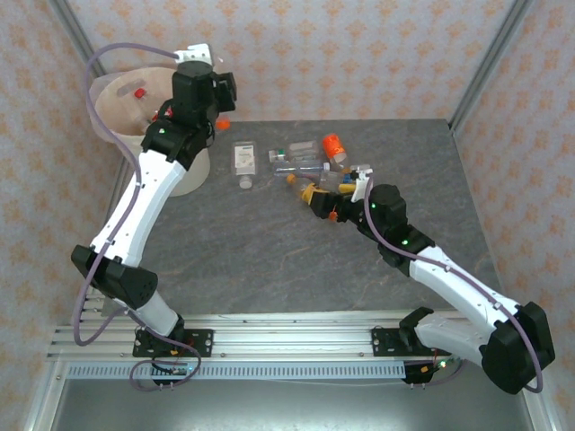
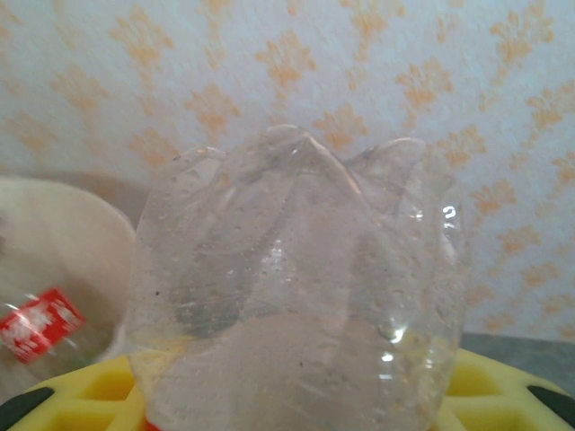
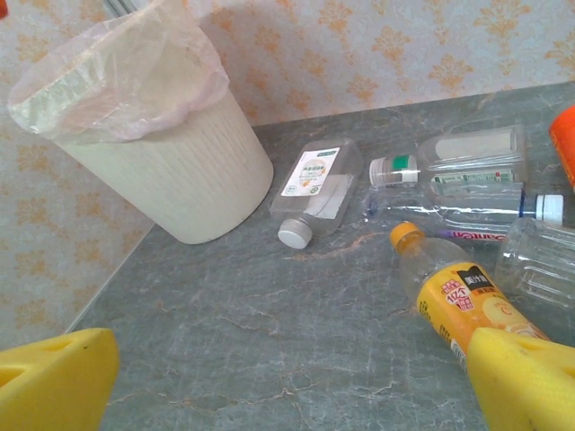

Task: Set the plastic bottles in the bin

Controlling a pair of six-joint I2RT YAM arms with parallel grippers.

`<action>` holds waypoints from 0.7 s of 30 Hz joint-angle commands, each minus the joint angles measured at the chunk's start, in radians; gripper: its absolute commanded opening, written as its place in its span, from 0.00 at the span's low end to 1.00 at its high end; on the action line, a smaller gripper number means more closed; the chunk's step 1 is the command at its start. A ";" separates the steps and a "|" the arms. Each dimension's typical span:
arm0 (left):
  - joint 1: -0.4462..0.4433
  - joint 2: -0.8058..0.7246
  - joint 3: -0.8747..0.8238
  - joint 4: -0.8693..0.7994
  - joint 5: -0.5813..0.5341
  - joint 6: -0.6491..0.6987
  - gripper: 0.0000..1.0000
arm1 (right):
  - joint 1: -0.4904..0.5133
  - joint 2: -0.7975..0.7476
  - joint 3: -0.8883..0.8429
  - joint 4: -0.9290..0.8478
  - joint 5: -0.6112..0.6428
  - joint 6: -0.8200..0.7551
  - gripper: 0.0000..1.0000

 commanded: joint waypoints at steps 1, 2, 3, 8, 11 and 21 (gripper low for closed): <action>0.063 0.006 0.086 -0.022 -0.110 0.097 0.51 | -0.002 -0.006 0.028 -0.021 -0.016 0.005 0.99; 0.079 0.017 0.108 -0.032 -0.124 0.115 0.51 | -0.002 -0.008 0.028 -0.024 -0.017 0.006 0.99; 0.094 0.026 0.127 -0.043 -0.142 0.133 0.51 | -0.002 -0.009 0.026 -0.025 -0.017 0.007 0.99; 0.208 0.096 0.217 -0.128 -0.164 0.165 0.51 | -0.002 -0.017 0.022 -0.035 -0.007 -0.001 0.99; 0.261 0.119 0.220 -0.146 -0.109 0.168 0.52 | -0.003 -0.017 0.021 -0.036 -0.001 -0.008 0.99; 0.384 0.215 0.229 -0.134 0.031 0.266 0.54 | -0.001 0.009 0.030 -0.033 0.010 0.001 0.99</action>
